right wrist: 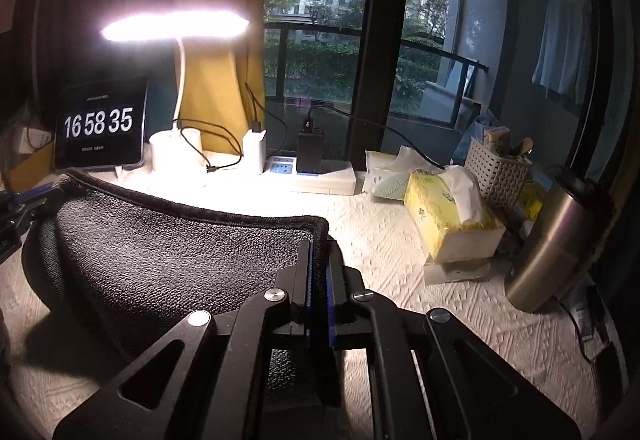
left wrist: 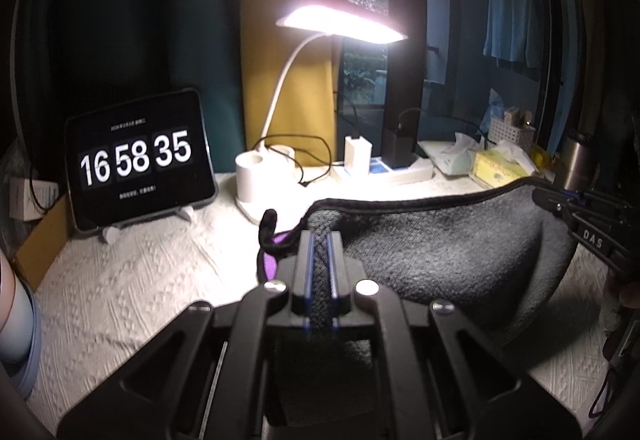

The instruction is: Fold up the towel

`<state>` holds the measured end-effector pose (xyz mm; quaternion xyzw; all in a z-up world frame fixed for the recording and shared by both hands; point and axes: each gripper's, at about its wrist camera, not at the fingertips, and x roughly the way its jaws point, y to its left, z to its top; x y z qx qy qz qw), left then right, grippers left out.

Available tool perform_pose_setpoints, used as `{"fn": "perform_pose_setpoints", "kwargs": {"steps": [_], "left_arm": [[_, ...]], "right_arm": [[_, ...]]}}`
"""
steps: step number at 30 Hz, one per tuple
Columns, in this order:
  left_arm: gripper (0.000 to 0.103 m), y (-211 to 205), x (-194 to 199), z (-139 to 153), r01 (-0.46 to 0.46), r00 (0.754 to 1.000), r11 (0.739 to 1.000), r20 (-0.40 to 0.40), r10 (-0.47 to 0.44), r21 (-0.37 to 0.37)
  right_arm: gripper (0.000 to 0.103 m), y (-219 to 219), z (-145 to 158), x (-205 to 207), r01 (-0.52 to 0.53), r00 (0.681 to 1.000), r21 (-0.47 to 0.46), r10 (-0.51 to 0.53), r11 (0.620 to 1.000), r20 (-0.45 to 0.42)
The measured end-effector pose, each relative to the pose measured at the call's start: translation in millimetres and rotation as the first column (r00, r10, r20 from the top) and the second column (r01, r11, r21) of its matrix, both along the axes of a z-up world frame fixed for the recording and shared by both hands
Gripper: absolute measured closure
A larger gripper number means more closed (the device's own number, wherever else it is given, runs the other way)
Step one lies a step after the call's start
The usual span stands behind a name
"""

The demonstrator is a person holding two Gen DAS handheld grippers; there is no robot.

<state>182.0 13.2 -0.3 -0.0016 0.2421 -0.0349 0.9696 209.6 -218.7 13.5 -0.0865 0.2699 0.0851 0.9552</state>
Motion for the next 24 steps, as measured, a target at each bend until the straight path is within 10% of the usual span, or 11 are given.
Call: {"fn": "perform_pose_setpoints", "kwargs": {"steps": [24], "left_arm": [[0.097, 6, 51, -9, -0.006, 1.000, 1.000, 0.020, 0.006, 0.016]], "right_arm": [[0.097, 9, -7, 61, 0.004, 1.000, -0.020, -0.004, 1.000, 0.005]]}}
